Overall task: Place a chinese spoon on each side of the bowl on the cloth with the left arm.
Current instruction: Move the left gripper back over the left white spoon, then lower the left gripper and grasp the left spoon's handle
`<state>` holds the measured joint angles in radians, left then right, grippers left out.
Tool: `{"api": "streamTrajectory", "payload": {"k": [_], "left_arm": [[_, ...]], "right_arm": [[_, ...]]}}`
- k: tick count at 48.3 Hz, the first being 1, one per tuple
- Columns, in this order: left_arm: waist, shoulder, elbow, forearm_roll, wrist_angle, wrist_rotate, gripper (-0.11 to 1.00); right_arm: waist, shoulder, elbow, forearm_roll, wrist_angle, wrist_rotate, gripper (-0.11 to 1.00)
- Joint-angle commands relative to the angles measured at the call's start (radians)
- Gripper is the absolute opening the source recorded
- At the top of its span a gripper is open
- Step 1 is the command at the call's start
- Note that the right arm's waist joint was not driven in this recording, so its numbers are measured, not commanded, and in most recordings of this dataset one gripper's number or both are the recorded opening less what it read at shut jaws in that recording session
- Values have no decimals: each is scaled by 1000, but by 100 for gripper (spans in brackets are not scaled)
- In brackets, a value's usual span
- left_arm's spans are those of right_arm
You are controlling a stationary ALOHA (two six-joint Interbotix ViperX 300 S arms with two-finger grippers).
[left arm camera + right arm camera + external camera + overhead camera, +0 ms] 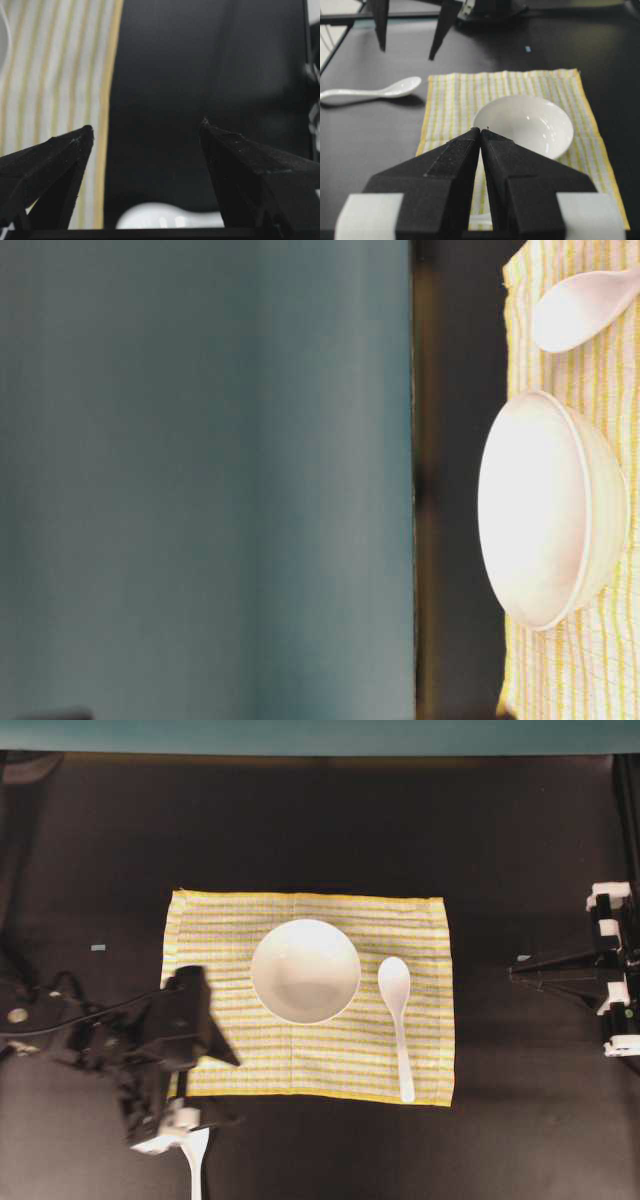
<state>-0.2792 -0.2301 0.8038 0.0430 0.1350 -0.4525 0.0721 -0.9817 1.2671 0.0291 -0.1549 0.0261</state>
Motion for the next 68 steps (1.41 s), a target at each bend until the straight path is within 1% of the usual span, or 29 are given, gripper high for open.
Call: {"api": "streamTrajectory", "payload": {"k": [1,5,6,12,18,27,40,54,63,68], "left_arm": [[-35,-32,64,3,-9,-41,82],[-63,-37,121,3,-8,-92,82],[-75,-41,140,3,-8,-114,82],[-114,-57,179,3,-17,-189,82],[-141,-51,189,3,-37,-222,82],[-146,-2,167,3,-84,-222,82],[-118,107,152,3,-91,-218,82],[-83,147,143,3,-95,-213,81],[-81,163,143,3,-153,-213,81],[-81,186,143,3,-164,-213,81]], "right_arm": [[0,11,-6,3,-11,6,10],[2,11,-5,3,-11,6,10],[0,11,-5,2,-11,6,10],[0,11,-5,3,-9,8,10],[0,11,-5,3,-11,6,10],[0,12,-2,3,-11,6,10],[0,12,-2,3,-15,6,10],[0,21,0,3,-40,6,10],[2,28,2,3,-46,6,10],[0,28,2,3,-51,6,10]]}}
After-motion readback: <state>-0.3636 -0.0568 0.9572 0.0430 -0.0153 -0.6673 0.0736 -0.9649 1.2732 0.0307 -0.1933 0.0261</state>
